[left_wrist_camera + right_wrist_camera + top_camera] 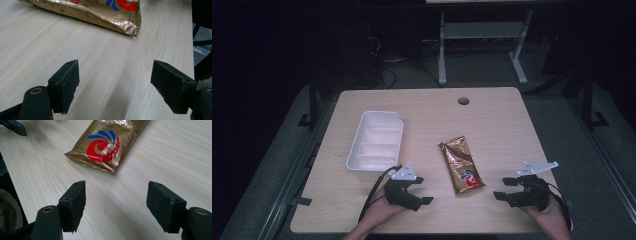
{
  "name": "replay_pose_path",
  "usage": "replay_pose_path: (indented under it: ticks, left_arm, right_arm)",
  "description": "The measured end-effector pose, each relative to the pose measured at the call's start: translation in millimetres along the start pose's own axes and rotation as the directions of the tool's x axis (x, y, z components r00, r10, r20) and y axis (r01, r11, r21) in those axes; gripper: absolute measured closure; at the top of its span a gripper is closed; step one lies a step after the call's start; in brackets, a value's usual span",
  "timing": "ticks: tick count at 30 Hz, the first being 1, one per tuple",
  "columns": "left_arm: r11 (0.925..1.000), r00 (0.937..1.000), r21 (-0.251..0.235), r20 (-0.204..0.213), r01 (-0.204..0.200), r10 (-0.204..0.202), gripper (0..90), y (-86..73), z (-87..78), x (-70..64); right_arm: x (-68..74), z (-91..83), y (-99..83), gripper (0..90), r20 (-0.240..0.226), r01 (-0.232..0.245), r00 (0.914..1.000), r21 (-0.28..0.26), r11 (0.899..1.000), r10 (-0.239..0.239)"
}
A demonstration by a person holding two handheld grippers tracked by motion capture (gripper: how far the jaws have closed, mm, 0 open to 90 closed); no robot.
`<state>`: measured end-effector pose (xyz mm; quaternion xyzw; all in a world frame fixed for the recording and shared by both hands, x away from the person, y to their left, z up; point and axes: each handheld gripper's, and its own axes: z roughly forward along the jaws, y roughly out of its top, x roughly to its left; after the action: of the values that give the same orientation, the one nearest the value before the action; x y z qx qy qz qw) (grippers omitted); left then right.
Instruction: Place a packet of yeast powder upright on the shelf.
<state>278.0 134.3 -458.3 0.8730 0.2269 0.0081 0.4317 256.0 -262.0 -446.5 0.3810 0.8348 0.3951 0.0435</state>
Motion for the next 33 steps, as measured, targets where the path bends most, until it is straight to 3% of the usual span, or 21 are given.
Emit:
replay_pose_path:
  ticks: [8,16,23,29,33]
  left_arm:
    - [0.9997,0.9997,-0.015,-0.015,0.018,-0.018,22.7,3.3,0.4,2.4]
    - [0.9988,0.9987,-0.018,-0.022,0.045,-0.046,22.8,18.2,8.8,6.8]
    - [0.9964,0.9959,-0.018,-0.034,0.083,-0.084,23.8,37.9,23.9,16.2]
    - [0.9946,0.9929,-0.012,-0.058,0.103,-0.103,23.9,57.3,37.3,24.1]
    - [0.9904,0.9876,-0.026,-0.076,0.136,-0.137,23.9,71.0,43.8,34.7]
  right_arm:
    - [2.3,-1.4,6.5,31.8,0.003,0.017,0.9999,-0.016,1.0,-0.017]
    - [1.0,4.1,27.9,38.1,0.008,0.036,0.9993,-0.02,0.999,-0.036]
    - [2.5,17.1,46.1,55.1,-0.003,0.052,0.9986,0.006,0.999,-0.052]
    - [5.9,28.7,59.0,71.8,-0.045,0.076,0.9962,0.026,0.997,-0.075]
    - [8.5,40.2,62.5,80.2,-0.068,0.094,0.9937,0.077,0.993,-0.089]
